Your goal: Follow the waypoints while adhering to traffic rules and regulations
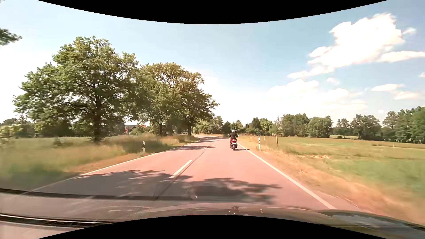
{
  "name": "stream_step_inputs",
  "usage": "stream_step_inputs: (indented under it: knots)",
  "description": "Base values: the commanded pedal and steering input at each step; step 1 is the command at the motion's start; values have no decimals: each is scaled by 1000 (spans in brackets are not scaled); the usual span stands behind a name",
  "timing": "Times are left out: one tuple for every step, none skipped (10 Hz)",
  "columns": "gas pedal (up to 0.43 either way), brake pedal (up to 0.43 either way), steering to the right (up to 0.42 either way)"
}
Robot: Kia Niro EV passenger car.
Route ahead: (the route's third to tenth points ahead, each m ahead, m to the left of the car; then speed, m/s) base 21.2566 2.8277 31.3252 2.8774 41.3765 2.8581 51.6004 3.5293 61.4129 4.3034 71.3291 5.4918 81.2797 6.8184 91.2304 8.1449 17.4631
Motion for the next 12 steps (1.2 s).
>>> stream_step_inputs:
  knots:
    - [177,6,8]
    - [197,6,6]
    - [209,6,4]
    - [209,6,2]
    - [209,6,0]
    - [220,6,0]
    - [220,6,0]
    - [220,6,0]
    - [220,6,0]
    - [220,6,0]
    - [220,6,0]
    - [220,6,0]
